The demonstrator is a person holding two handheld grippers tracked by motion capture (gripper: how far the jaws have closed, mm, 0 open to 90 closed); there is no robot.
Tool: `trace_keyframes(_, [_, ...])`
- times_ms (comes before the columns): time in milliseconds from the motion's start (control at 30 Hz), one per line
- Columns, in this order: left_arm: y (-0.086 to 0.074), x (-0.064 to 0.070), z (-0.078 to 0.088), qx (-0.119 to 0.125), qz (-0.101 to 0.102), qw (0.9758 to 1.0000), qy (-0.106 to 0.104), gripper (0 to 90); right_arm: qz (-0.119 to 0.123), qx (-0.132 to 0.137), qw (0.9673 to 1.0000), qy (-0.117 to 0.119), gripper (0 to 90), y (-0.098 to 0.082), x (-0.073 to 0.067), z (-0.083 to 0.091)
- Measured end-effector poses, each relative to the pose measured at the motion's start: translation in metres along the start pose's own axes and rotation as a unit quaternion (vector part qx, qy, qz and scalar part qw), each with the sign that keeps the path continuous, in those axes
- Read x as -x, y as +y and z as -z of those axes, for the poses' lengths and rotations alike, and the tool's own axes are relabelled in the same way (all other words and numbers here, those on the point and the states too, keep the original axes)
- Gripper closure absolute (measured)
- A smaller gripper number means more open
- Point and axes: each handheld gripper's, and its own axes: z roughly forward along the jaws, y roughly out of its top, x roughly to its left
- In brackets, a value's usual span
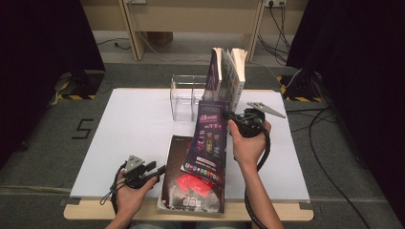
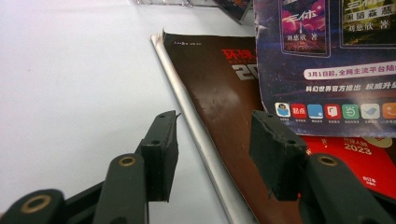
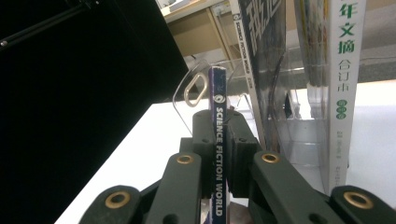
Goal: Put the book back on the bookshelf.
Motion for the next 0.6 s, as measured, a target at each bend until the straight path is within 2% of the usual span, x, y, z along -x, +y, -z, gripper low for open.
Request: trace_keyframes(600, [0.000,-0.001,0.000,0.002,0.001,1.0000,0.000,51.5,0.023,0.041,0.9989,-0.001,85.0,0.017,-0.016,0.002])
